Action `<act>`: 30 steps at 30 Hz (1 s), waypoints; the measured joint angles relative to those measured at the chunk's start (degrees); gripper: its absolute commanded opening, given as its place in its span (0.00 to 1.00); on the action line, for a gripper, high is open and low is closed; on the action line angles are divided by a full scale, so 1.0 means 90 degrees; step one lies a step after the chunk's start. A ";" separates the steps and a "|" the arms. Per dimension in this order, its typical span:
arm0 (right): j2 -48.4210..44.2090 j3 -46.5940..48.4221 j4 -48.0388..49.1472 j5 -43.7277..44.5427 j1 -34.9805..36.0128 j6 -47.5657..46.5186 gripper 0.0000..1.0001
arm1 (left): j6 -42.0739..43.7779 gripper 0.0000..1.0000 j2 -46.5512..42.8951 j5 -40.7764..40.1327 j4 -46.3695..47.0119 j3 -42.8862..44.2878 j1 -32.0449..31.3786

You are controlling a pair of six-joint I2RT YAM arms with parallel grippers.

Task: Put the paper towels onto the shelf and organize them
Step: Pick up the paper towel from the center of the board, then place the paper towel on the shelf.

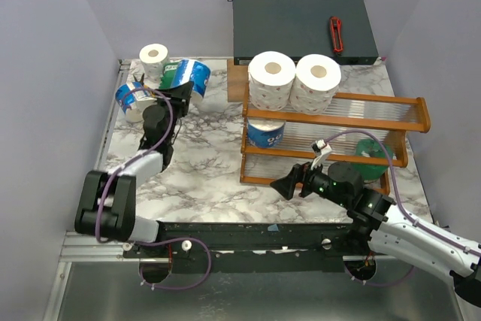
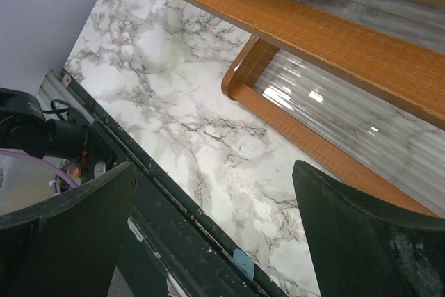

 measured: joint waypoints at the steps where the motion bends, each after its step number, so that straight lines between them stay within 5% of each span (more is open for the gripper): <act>1: 0.0027 0.0000 0.0029 -0.0046 0.0000 0.0000 0.97 | 0.0015 0.19 -0.0304 0.0068 -0.0010 -0.0168 0.0051; 11: 0.0141 0.0221 0.0299 -0.0483 0.0000 -0.0024 0.97 | 0.0731 0.10 -0.3589 0.2140 -0.1914 -0.0908 0.0323; 20: -0.0073 0.0682 0.0036 -0.0610 0.0000 -0.0228 0.97 | 0.2319 0.10 -0.6938 0.2761 -0.5306 -0.0959 0.0410; 30: 0.0289 0.1171 -0.0440 -0.0976 0.0000 -0.0352 0.97 | 0.3155 0.10 -0.7424 0.2960 -0.6795 -0.0933 0.0325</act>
